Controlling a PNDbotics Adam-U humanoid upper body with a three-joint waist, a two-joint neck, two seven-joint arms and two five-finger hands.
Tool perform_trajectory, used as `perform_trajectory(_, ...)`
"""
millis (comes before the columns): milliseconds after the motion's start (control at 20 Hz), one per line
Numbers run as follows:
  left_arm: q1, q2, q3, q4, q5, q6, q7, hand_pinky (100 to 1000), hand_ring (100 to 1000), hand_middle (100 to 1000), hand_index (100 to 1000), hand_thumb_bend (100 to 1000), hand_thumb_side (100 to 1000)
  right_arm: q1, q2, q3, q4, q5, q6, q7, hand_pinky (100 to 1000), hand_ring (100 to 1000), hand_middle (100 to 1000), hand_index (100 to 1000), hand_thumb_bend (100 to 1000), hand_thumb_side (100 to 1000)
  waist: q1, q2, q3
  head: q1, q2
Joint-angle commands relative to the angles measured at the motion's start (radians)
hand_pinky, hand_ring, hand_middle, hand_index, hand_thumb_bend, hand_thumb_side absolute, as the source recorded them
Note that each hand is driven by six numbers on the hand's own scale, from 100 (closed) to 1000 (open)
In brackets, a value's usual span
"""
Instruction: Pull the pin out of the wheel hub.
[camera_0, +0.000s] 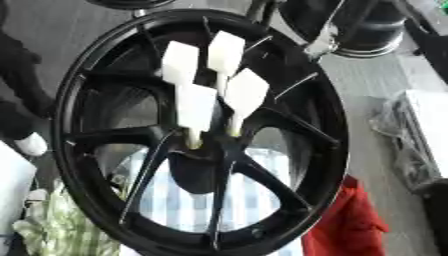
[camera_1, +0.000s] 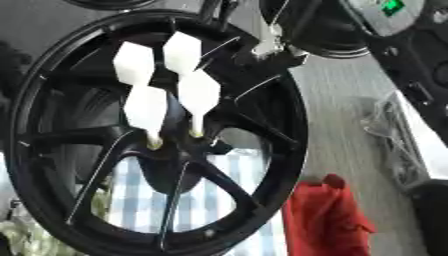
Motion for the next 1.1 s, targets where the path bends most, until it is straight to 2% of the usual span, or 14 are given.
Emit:
perform_trajectory(50,-0.007,0.032,0.007,-0.006,-0.006,0.0,0.002,719,833,777,788,108,871,-0.023,-0.008,0.016,-0.038,-0.006,0.017,-0.001,869,745,790,852,438,230,0.013,-0.022,-0.004,-0.009,-0.01)
perform_trajectory(550,0.002,0.038,-0.001,0.003,-0.015,0.004,-0.004,719,834,776,785,100,872,-0.014,0.019,0.022,-0.046,-0.005,0.046,-0.001,853,721,755,818,444,161,0.019,-0.026,-0.012,-0.013,-0.005)
perform_trajectory(850,0.011,0.041,-0.004,0.009,-0.02,0.008,-0.004,719,834,775,785,100,874,-0.015,0.017,0.027,-0.049,-0.004,0.061,-0.001,854,742,772,829,455,210,0.022,-0.033,-0.019,0.013,0.014)
perform_trajectory(950,0.014,0.04,-0.004,0.009,-0.02,0.008,-0.004,719,835,775,785,100,876,-0.02,0.018,0.01,-0.053,-0.006,0.069,-0.001,862,768,785,834,476,222,0.025,-0.035,-0.023,0.02,0.018)
perform_trajectory(1000,0.018,0.041,-0.003,0.011,-0.02,0.008,-0.003,720,835,775,785,100,874,-0.026,0.021,-0.01,-0.072,0.009,0.066,-0.001,857,770,782,833,508,276,0.028,-0.038,-0.027,0.027,0.021)
perform_trajectory(1050,0.023,0.042,-0.001,0.012,-0.021,0.009,-0.001,720,835,775,785,100,875,-0.03,0.025,-0.032,-0.1,0.042,0.057,-0.001,857,770,777,833,510,217,0.03,-0.041,-0.031,0.033,0.027)
perform_trajectory(1100,0.027,0.043,0.0,0.013,-0.021,0.009,0.0,720,835,775,785,100,876,-0.029,0.03,-0.048,-0.122,0.073,0.05,-0.002,849,768,768,831,530,212,0.032,-0.043,-0.034,0.037,0.03)
